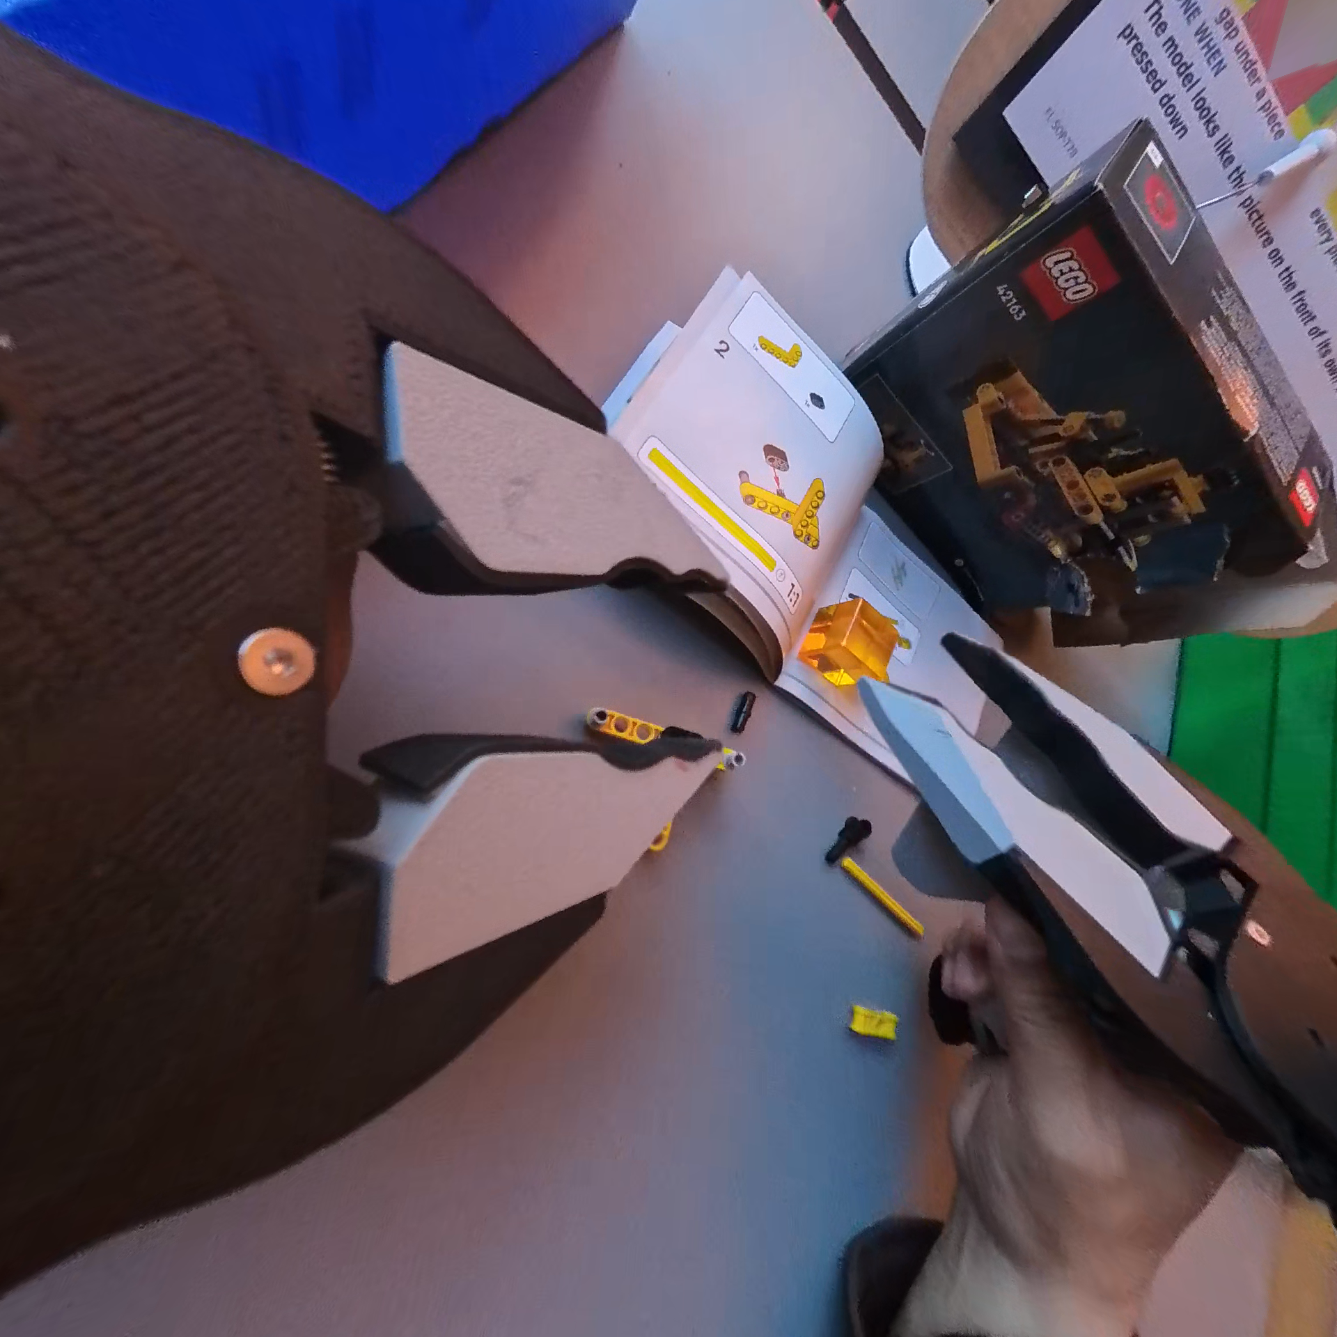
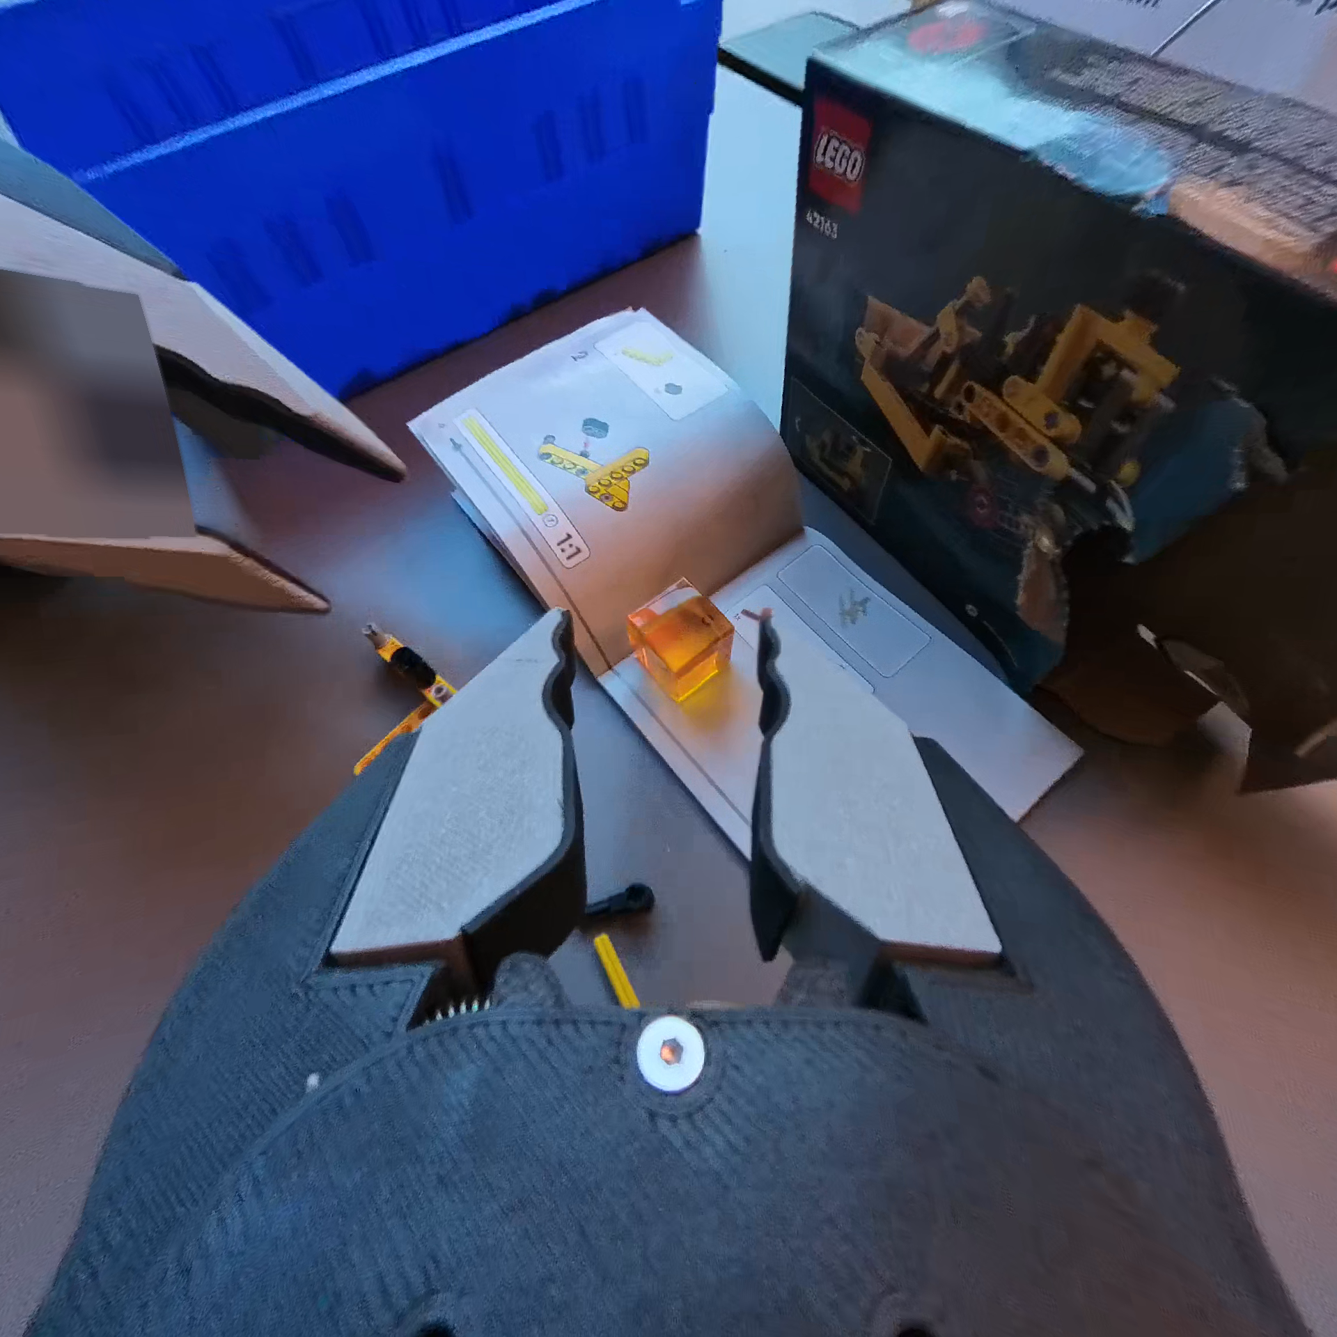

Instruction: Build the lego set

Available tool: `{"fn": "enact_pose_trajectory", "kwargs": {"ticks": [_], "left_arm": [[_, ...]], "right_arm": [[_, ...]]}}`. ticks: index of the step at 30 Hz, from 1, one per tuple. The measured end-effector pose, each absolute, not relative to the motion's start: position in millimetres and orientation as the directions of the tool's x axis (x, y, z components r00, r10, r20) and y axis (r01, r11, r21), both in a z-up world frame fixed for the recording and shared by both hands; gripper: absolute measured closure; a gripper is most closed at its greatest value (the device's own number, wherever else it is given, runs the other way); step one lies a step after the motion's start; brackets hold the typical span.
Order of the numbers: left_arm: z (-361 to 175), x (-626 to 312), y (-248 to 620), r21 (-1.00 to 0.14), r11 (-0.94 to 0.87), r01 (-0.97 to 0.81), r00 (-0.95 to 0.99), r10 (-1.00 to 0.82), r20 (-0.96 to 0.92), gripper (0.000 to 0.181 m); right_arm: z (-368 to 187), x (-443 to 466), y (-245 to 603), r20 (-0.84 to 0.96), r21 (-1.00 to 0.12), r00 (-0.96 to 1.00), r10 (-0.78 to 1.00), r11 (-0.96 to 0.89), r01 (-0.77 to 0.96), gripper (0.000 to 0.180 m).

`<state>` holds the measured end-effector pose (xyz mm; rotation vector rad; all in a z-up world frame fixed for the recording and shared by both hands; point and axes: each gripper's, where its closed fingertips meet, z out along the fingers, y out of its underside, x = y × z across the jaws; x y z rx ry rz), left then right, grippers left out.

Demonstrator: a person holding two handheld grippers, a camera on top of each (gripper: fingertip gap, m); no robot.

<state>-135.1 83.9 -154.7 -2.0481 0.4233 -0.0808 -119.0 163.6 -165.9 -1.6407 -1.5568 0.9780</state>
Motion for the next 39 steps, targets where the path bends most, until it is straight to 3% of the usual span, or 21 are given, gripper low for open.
{"fn": "enact_pose_trajectory", "kwargs": {"ticks": [7,9,21,32,39], "left_arm": [[-157.4,-140.0,86.4,-0.856,-0.445,-0.261,0.94,-0.317,-0.122,0.144],[-158.0,-140.7,86.9,-0.857,-0.452,-0.25,0.943,-0.315,-0.109,0.144],[-161.3,-139.2,87.3,-0.848,-0.453,-0.275,0.938,-0.322,-0.132,0.144],[-160.5,-139.0,86.5,-0.847,-0.448,-0.286,0.936,-0.322,-0.145,0.144],[-159.3,-136.0,85.5,-0.847,-0.441,-0.296,0.932,-0.328,-0.155,0.144]], "right_arm": [[-191.5,-133.5,165.9,0.013,-0.795,0.029,1.0,-0.007,0.606,0.136],[-193.4,-132.7,165.6,0.006,-0.796,0.019,1.0,-0.006,0.605,0.147],[-177.7,-111.3,183.4,0.004,-0.831,0.092,0.996,-0.048,0.554,0.148],[-147.5,-30.8,236.7,0.037,-0.895,0.36,0.932,-0.129,0.426,0.148],[-136.7,65.1,246.4,0.1,-0.887,0.513,0.852,-0.157,0.434,0.148]]}}
